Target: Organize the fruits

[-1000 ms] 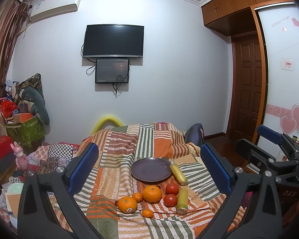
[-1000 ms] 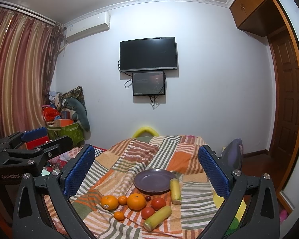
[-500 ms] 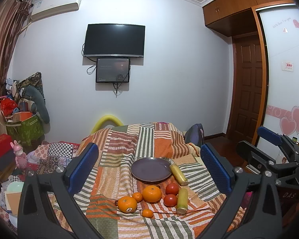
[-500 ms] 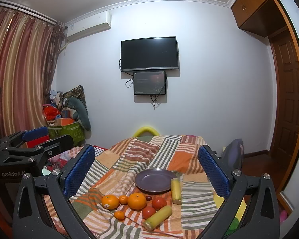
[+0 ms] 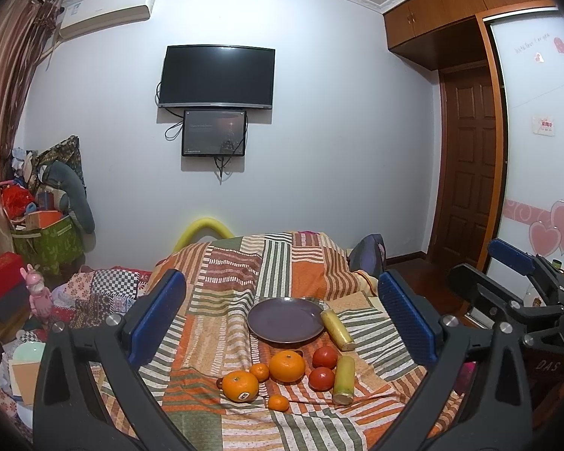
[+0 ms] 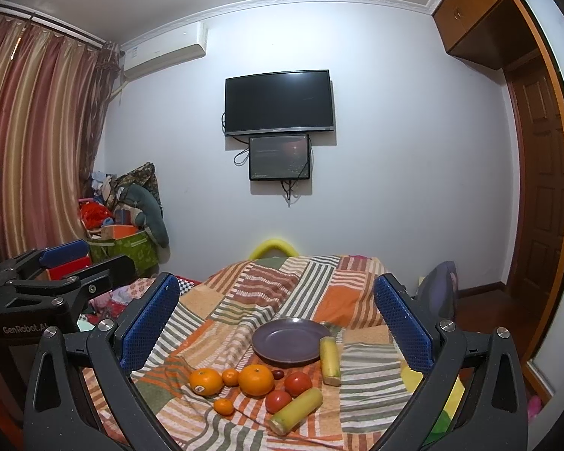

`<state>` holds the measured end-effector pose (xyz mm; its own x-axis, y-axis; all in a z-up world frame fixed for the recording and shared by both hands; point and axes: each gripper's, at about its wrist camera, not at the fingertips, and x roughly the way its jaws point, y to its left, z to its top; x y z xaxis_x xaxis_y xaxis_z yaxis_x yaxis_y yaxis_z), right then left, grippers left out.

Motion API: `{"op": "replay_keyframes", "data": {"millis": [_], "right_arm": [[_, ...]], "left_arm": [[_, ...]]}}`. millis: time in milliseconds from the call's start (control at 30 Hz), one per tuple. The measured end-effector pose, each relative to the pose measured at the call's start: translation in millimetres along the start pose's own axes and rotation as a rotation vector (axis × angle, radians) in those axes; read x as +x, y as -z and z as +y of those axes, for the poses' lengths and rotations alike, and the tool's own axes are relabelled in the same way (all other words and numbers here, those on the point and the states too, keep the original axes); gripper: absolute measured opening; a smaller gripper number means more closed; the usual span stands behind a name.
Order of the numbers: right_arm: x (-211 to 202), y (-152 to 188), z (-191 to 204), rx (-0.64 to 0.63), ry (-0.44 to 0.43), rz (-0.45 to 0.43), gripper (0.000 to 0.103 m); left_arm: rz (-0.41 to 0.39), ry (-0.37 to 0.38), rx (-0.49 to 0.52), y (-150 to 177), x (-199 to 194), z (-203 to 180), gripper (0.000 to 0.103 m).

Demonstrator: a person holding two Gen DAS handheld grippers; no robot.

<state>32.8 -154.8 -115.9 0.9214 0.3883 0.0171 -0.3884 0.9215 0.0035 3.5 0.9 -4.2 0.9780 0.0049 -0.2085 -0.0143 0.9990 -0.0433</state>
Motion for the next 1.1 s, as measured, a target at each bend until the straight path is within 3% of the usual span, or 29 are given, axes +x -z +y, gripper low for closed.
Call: {"op": "replay_keyframes", "data": {"millis": [667,900,1100], "right_arm": [[17.0,5.3,-6.4,-0.001,0.001,0.043,0.103],[44.4,20.8,-18.9,-0.001,0.037,0.131,0.103],[77.6,40.7,-34.4,0.018,0.030,0.270,0.103]], "left_arm": [[0.031,-0.015,0.005,9.4,18.5,3.8,0.103],[0.086,-0.030,0.041,25.9,48.1,14.7,0.103],[0.202,-0.045,0.044,47.8,85.2,32.5,0.102]]}}
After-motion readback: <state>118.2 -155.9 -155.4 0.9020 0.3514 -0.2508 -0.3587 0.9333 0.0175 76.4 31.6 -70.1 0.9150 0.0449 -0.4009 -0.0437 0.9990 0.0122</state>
